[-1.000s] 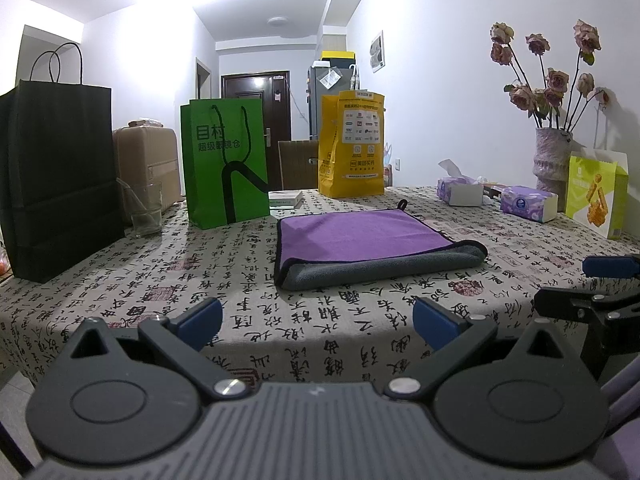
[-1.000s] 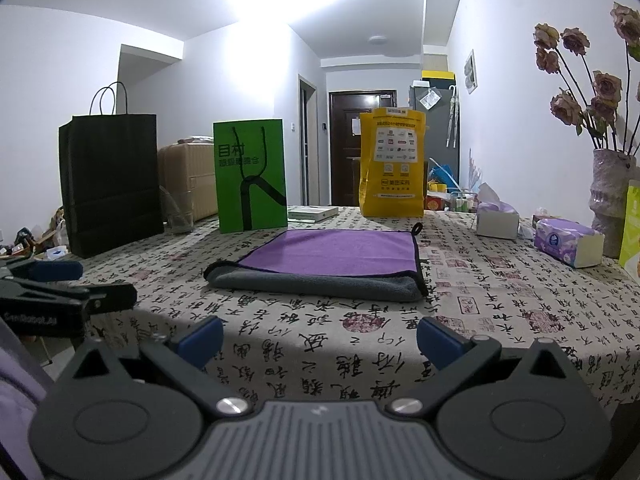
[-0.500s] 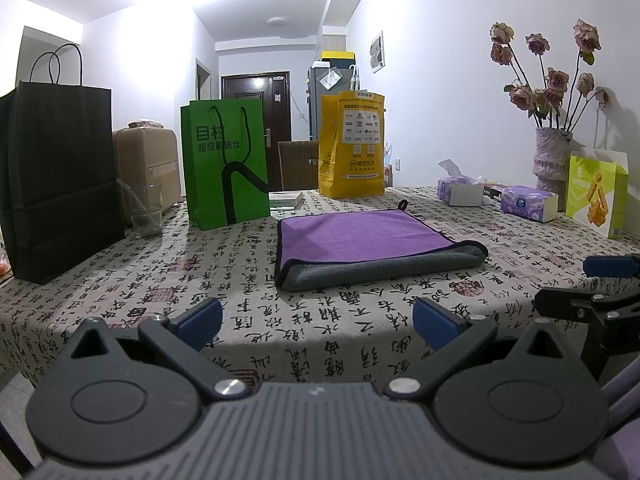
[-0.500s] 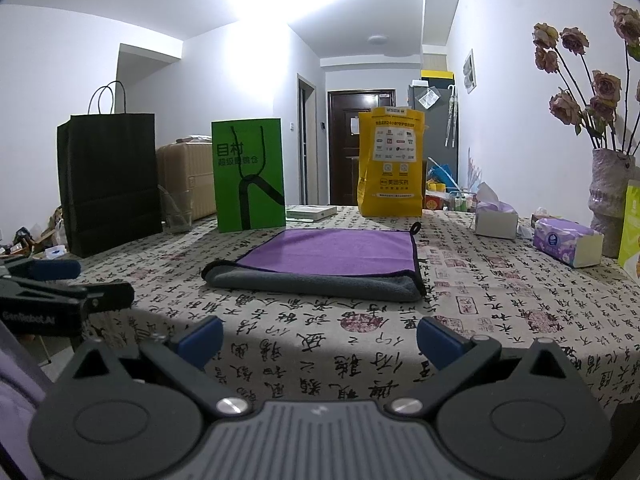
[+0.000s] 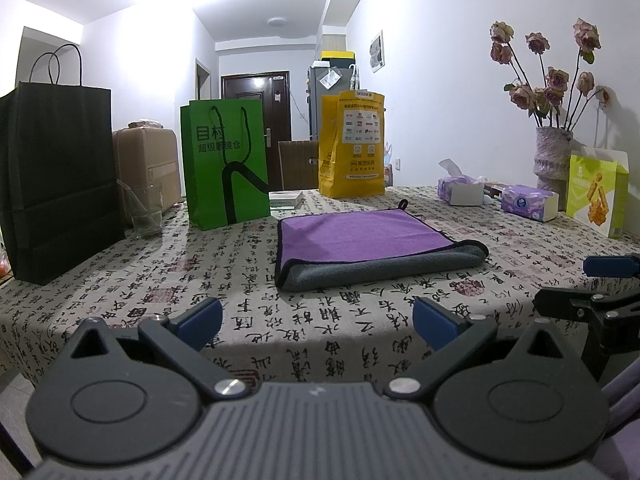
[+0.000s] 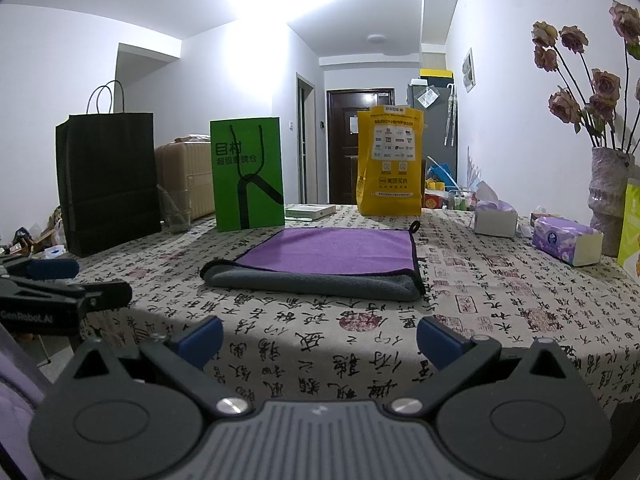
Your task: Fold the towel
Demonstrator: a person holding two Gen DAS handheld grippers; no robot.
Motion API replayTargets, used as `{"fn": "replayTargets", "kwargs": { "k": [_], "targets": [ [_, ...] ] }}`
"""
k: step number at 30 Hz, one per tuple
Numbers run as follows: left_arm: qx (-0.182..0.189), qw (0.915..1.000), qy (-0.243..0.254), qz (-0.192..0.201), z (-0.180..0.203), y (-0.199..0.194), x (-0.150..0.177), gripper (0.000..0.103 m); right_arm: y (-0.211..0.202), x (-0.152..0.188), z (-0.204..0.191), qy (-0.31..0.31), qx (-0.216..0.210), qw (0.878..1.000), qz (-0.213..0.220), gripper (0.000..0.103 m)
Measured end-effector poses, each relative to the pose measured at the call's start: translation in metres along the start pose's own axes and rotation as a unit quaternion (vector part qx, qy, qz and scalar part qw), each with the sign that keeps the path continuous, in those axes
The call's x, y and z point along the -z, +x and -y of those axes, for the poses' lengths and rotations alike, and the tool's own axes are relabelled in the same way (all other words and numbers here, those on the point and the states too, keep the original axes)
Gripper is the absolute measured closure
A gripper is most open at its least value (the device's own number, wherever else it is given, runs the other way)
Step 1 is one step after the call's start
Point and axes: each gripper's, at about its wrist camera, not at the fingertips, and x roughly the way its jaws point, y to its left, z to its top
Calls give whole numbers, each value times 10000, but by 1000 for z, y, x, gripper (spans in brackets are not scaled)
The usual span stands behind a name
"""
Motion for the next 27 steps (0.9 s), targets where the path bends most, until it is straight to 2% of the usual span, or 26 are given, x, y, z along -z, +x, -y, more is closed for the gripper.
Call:
{"fn": "replayTargets", "kwargs": {
  "k": [9,12,15,20,22,27],
  "targets": [
    [-119,9999,-8,-92,-3,17,-1,0,14,0,15,221,114,9997,-5,0],
    [-191,9998,-17,-30,-7,27,-5,0,20,-4,24,286,189,9993,113,0],
    [-336,9994,101,-37,-4,46,-9,0,33,-9,34,268,155,9994,179,0],
    [-317,9994,112,74,-1,79,-18,0,67,-14,50,288,127,9995,12,2],
    [-288,9996,57,14,0,96,-23,0,79,-16,57,289,137,9995,-70,4],
    [-227,9996,-79,-174,-5,142,-34,0,111,-23,77,340,123,9988,-316,22]
  ]
}}
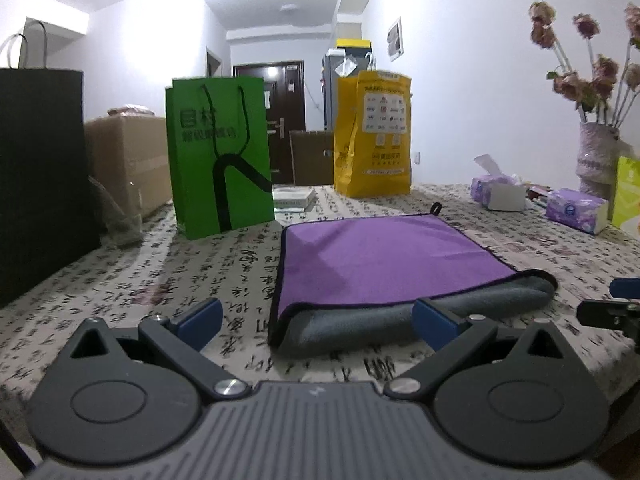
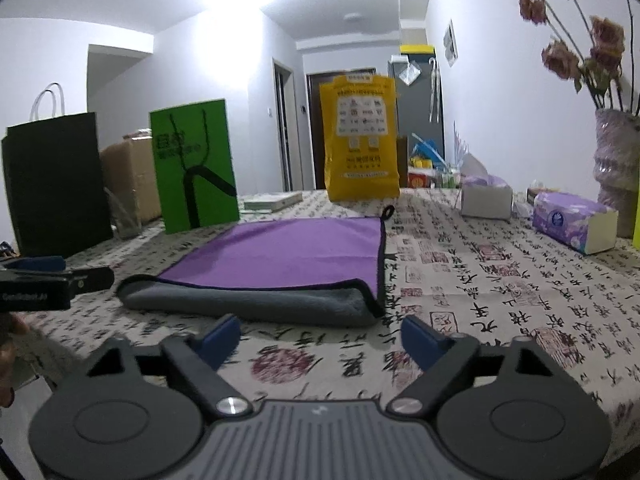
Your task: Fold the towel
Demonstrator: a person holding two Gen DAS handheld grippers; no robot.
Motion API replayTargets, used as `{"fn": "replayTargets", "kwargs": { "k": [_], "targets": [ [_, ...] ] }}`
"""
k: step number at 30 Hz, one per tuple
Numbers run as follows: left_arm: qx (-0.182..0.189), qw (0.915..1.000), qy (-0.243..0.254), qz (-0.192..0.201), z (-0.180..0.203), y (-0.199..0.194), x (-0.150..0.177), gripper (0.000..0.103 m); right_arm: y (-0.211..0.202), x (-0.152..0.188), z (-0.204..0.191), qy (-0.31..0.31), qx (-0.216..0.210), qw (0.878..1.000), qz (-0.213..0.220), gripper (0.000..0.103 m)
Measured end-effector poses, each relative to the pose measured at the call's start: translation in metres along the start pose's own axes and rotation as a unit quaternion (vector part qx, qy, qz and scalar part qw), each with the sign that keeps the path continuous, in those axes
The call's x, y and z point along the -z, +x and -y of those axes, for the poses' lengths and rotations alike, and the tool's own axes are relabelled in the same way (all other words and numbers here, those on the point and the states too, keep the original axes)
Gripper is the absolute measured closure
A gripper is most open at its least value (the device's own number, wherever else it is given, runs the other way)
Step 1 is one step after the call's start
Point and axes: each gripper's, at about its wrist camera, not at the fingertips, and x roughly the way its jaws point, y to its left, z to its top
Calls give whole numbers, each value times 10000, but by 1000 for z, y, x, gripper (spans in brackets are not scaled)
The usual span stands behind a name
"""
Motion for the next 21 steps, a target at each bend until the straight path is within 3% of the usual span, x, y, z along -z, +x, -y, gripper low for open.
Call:
{"fn": "replayTargets", "kwargs": {
  "k": [1,5,8,10,11,12,13,14,15,16,21],
  "targets": [
    [-4,10000,-4,-31,-1,8,-2,2,5,-2,3,-11,8,10000,-23,24],
    [-49,9997,-87,-241,-9,38,-10,28,31,-16,14,-98,69,9999,-67,39],
    [64,9988,-108,-479,-15,55,-13,34,51,-27,23,-80,80,9998,-148,44],
    [144,9975,-56,-682,-18,65,-12,44,65,-32,29,-20,36,9996,-285,47],
    [187,9969,-61,-755,-19,67,-11,54,73,-34,32,12,-5,9993,-369,52],
    [233,9961,-92,-846,-21,70,-10,73,79,-35,34,18,-49,9989,-461,58],
    [270,9950,-131,-948,-23,72,-8,83,85,-35,34,9,-83,9983,-578,62],
    [241,9944,-156,-1012,-25,74,-8,94,91,-35,34,-28,-119,9974,-707,74],
    [183,9947,-164,-997,-25,73,-7,95,95,-34,33,-74,-161,9966,-809,91],
    [188,9950,-149,-967,-27,72,-6,96,97,-33,32,-115,-192,9960,-864,97],
    [238,9959,-180,-849,-29,71,-10,97,100,-35,25,-314,-179,9960,-812,98]
  ]
}}
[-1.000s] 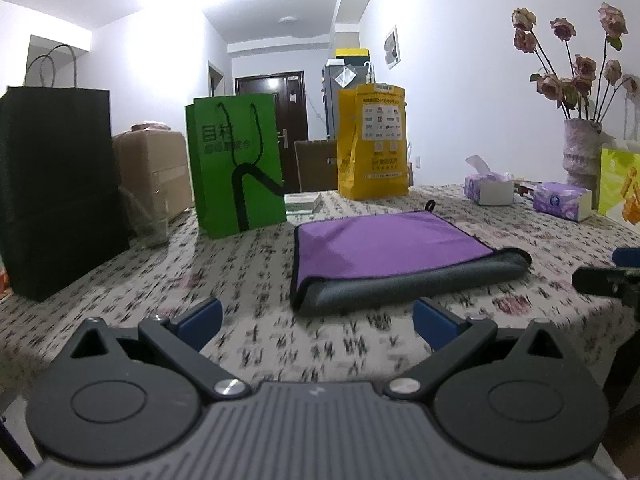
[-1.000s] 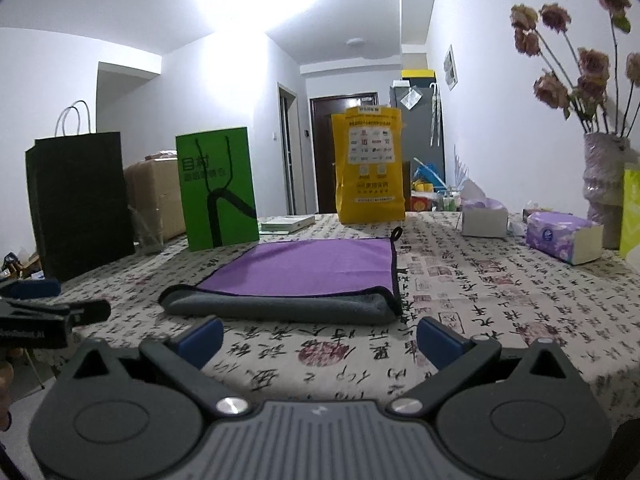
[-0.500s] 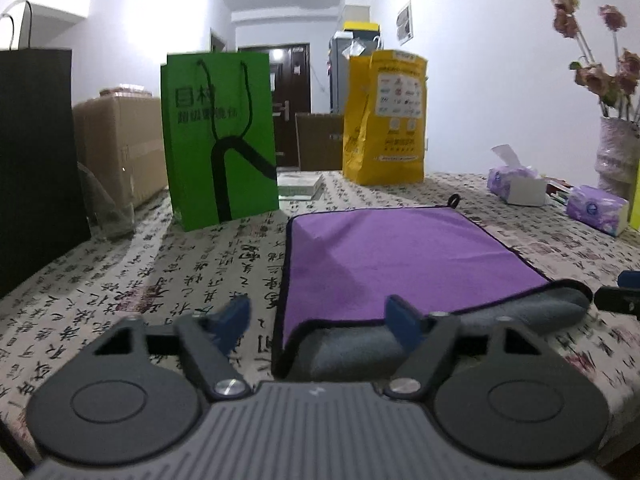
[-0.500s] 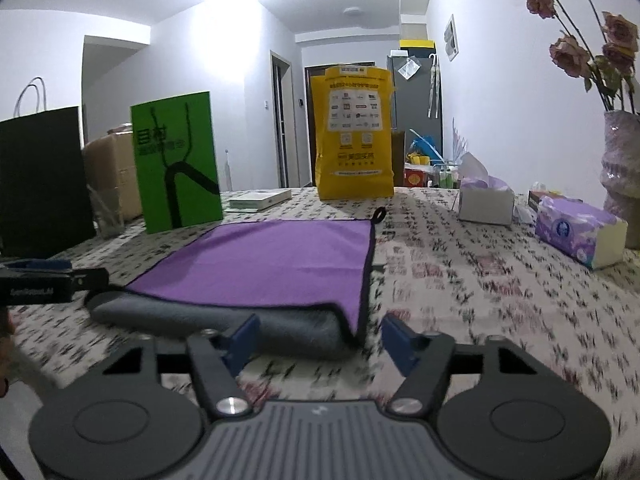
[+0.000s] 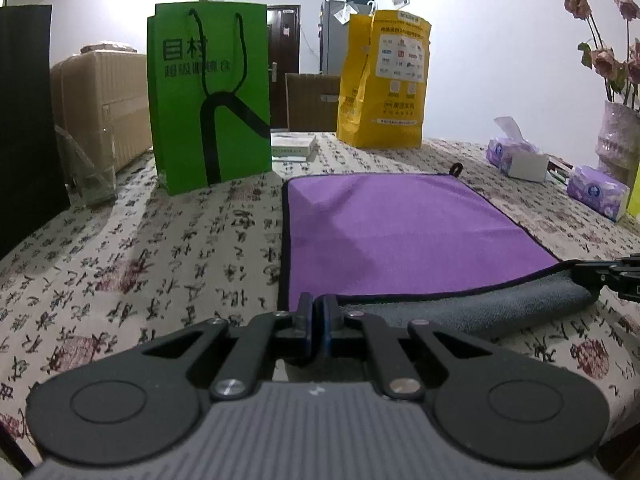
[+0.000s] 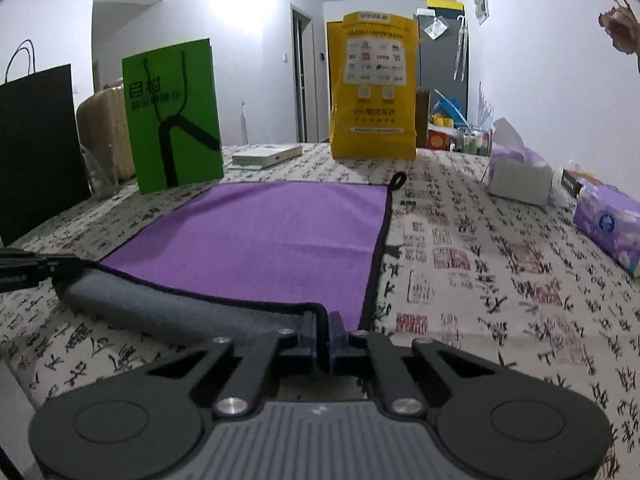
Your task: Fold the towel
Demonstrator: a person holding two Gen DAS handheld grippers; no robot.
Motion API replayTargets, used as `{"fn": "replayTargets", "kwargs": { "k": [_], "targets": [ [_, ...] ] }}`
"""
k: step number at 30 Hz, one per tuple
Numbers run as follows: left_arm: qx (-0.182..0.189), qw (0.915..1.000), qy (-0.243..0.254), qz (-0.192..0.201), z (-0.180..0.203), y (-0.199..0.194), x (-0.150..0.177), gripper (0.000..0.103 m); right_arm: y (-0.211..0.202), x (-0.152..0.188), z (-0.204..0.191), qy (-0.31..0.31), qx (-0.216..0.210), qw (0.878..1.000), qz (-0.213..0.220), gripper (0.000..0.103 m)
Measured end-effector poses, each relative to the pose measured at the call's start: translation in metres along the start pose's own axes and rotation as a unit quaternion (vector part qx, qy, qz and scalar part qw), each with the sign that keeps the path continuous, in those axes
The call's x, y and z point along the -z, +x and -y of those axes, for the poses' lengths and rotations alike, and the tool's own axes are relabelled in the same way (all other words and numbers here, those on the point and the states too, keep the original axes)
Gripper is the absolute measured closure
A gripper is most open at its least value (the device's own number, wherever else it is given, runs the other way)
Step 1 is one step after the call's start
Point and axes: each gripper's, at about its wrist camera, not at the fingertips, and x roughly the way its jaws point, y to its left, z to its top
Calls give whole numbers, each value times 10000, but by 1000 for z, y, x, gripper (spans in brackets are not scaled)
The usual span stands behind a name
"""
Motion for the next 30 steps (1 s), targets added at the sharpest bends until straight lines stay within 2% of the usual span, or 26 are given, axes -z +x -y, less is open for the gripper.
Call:
{"fn": "replayTargets", "kwargs": {
  "k": [8,17,30],
  "targets": [
    [-52,9997,-49,231,-4,15,-28,97,9,-23,5,-92,92,9998,159,98],
    [-28,9987,85,499,-6,49,-73,97,43,-65,13,-240,150,9993,252,98],
    [-6,9994,-53,339,-24,118,-122,97,113,-119,47,9,9,9999,150,98]
  ]
}}
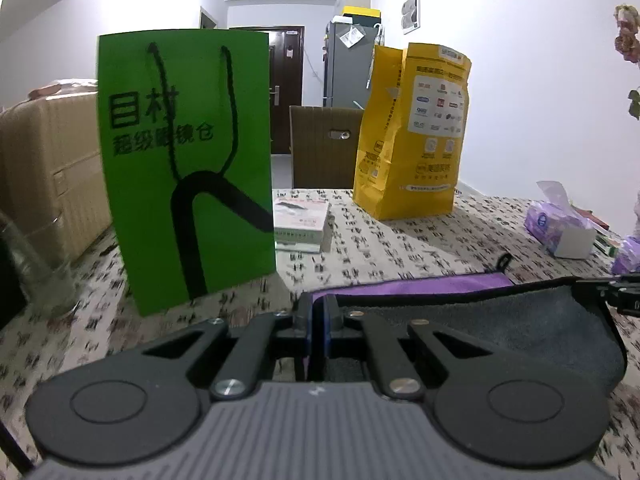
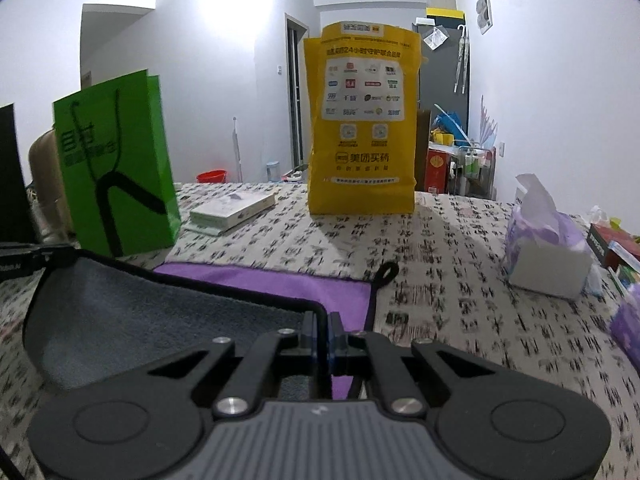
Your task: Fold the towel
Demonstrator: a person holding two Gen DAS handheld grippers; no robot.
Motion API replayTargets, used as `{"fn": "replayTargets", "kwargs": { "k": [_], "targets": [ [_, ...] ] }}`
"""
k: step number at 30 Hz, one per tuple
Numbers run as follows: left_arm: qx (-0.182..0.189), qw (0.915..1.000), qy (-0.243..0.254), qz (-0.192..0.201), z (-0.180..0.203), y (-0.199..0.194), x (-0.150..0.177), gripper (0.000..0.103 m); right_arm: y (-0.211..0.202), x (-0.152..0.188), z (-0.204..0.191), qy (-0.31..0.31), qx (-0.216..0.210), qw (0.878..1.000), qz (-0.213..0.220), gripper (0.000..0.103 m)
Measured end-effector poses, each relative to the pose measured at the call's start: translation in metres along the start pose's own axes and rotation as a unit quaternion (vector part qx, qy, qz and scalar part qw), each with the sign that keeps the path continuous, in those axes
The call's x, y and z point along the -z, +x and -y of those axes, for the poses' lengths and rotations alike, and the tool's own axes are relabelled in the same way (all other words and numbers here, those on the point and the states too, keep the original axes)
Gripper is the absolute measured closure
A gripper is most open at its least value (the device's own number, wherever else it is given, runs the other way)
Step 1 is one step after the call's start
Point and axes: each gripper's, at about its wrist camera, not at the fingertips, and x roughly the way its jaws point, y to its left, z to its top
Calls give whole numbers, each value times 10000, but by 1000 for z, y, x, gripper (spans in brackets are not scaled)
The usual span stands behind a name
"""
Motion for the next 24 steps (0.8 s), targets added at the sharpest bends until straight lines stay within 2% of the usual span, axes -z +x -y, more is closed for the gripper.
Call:
{"fn": "replayTargets", "kwargs": {
  "k": [11,24],
  "targets": [
    [36,9995,-183,-238,-12,69,-28,97,62,-31,19,-9,-35,9998,-176,98],
    [30,9979,-306,-567,-20,118,-28,96,112,-40,34,161,-4,9991,-399,98]
  ]
}}
